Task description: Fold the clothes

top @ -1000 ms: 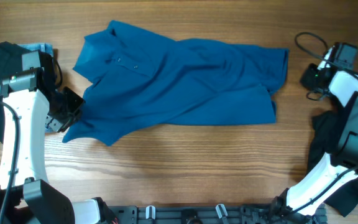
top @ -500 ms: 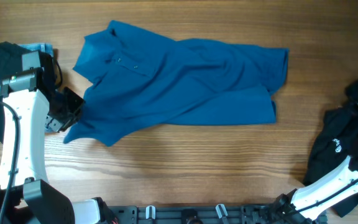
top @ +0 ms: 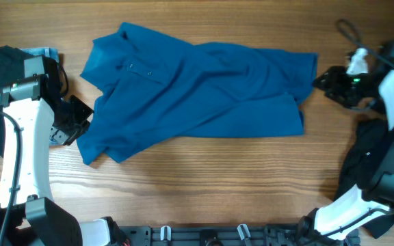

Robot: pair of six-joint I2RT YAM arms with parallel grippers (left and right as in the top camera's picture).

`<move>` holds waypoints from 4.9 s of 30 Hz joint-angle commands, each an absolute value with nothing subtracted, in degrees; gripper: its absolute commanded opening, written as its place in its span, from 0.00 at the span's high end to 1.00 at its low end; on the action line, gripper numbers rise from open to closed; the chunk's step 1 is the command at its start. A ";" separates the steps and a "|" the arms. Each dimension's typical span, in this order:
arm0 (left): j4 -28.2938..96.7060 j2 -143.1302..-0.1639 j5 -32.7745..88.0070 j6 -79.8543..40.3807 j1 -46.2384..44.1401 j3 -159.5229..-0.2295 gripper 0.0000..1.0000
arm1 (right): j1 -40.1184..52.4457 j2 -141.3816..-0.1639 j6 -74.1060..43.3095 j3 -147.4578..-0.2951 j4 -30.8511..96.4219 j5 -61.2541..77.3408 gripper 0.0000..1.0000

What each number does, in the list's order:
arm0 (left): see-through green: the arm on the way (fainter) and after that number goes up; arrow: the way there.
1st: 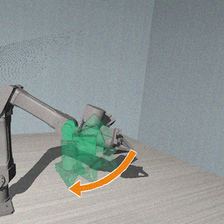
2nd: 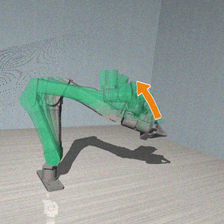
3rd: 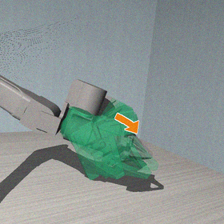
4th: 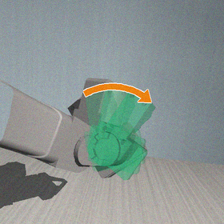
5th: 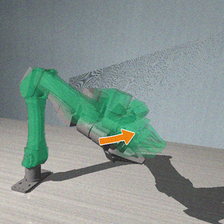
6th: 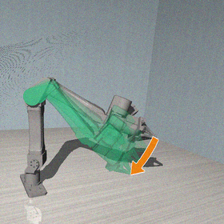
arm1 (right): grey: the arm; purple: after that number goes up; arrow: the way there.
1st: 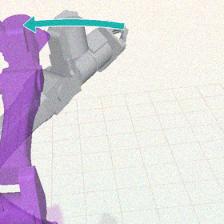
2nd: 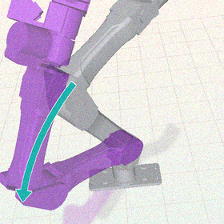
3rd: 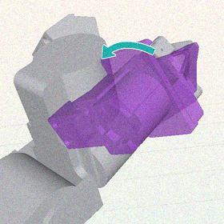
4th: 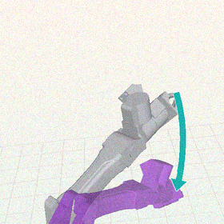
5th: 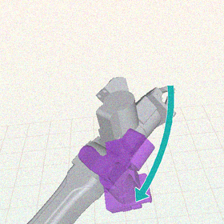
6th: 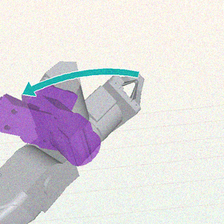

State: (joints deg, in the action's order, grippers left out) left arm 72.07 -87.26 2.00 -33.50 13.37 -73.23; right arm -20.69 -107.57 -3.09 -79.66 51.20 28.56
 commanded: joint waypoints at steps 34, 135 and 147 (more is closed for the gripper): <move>72.01 -100.97 -4.78 -18.31 13.63 -73.08 0.10 | -10.79 -107.42 -6.11 -76.03 50.83 11.35 0.35; 71.64 -93.32 11.33 -19.73 13.61 -72.18 0.96 | -4.51 -112.84 -9.43 -71.29 38.15 9.28 0.38; 71.64 -93.32 11.35 -19.75 13.61 -72.18 0.96 | -4.29 -112.81 -10.48 -71.31 39.48 15.57 0.96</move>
State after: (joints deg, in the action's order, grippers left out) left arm 71.79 -93.84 10.61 -20.38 13.37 -71.31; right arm -4.47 -111.96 -9.91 -71.70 38.94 11.14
